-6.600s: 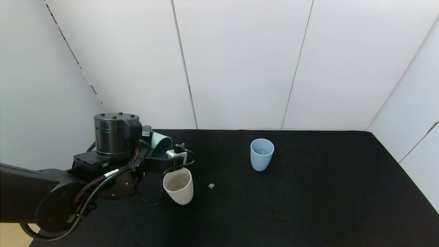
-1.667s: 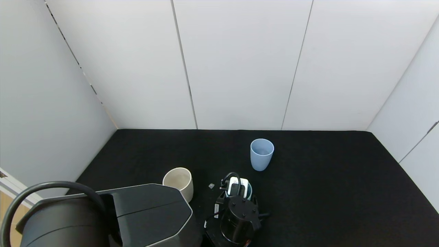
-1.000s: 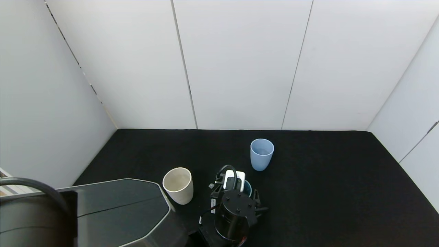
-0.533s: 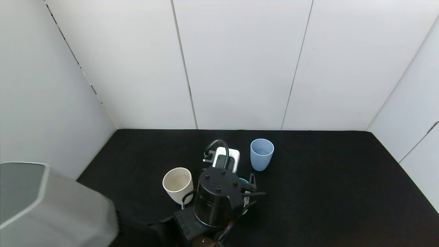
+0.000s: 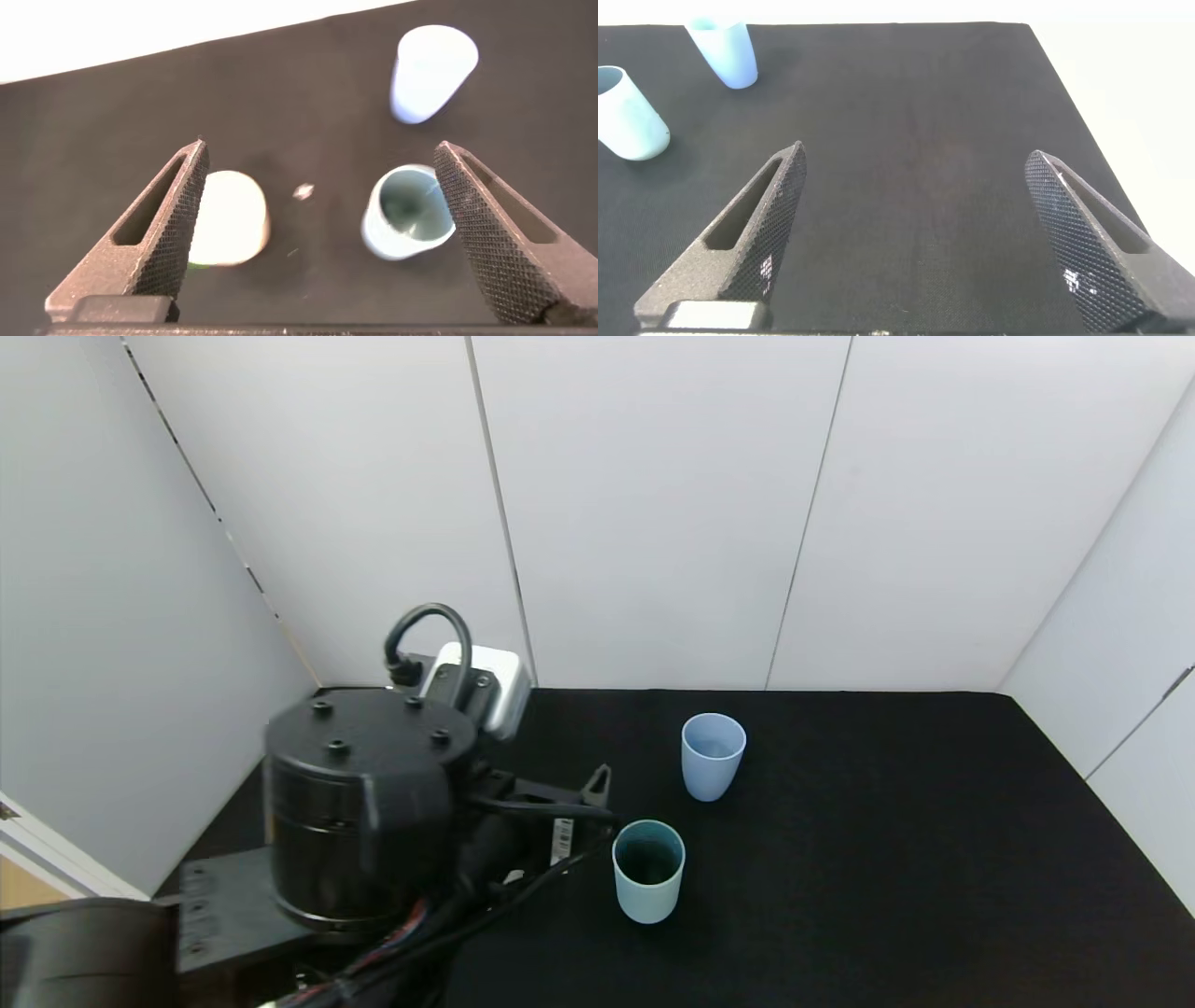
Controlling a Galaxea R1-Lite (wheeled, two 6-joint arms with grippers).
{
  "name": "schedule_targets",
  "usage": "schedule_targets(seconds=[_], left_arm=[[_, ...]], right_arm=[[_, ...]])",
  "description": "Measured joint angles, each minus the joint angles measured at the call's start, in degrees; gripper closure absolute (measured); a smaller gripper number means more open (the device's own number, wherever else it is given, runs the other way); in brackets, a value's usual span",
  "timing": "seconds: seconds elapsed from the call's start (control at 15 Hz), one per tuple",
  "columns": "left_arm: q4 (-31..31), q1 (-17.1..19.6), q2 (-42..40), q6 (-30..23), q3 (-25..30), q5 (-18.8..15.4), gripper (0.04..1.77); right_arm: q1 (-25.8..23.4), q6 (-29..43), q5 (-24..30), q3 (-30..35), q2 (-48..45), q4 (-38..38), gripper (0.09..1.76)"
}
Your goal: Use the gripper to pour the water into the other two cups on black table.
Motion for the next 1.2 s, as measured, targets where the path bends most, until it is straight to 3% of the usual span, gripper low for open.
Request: schedule_targets(seconds=[0.33, 0.8, 1.0, 1.07, 1.2], left_arm=[[11.58, 4.53, -18.12, 0.35, 5.64, 0.11, 0.1], [16.51, 19.29, -42.07, 5.4, 20.14, -0.6, 0.1], [22.24, 22.8, -50.66, 5.71, 23.31, -1.05, 0.1], [24.97, 23.94, -53.47, 5.77, 23.72, -2.0, 0.09], [29.65, 28.25, -59.51, 5.81, 24.31, -7.9, 0.09]], right_arm=[[0.0, 0.0, 0.02, 0.0, 0.0, 0.0, 0.14], [0.0, 0.02, 0.0, 0.0, 0.0, 0.0, 0.14], [0.0, 0.02, 0.02, 0.0, 0.0, 0.0, 0.14], [0.0, 0.0, 0.0, 0.0, 0.0, 0.02, 0.14], [0.0, 0.02, 0.0, 0.0, 0.0, 0.0, 0.14]])
